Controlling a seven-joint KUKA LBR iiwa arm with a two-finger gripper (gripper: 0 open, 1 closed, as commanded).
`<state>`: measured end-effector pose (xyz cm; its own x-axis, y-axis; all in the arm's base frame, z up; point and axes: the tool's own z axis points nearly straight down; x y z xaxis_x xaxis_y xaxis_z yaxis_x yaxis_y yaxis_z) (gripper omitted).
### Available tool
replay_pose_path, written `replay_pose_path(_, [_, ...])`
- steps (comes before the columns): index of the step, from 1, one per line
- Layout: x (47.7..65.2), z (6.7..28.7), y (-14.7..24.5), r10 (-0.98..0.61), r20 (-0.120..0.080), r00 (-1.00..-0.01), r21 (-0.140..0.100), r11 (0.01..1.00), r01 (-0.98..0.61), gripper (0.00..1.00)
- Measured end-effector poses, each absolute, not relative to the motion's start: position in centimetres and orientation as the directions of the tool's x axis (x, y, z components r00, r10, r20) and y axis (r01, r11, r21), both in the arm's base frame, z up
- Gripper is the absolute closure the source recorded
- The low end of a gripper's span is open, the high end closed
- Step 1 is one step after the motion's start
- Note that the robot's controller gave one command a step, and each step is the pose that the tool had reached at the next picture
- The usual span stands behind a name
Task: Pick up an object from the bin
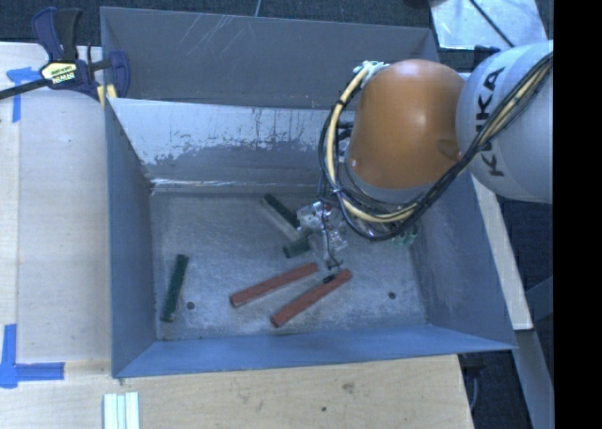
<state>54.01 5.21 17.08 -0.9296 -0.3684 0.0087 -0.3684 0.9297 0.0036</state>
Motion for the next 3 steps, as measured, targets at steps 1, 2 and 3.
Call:
replay_pose_path(1, [55.7, 16.5, 4.2, -0.350, -0.018, -0.936, -0.005, 0.937, -0.350, 1.00])
replay_pose_path(2, [56.5, 7.3, 4.9, -0.370, -0.006, -0.929, -0.001, 0.929, -0.370, 0.00])
replay_pose_path(3, [56.5, 7.3, 4.9, -0.369, -0.007, -0.929, -0.001, 0.929, -0.369, 1.00])
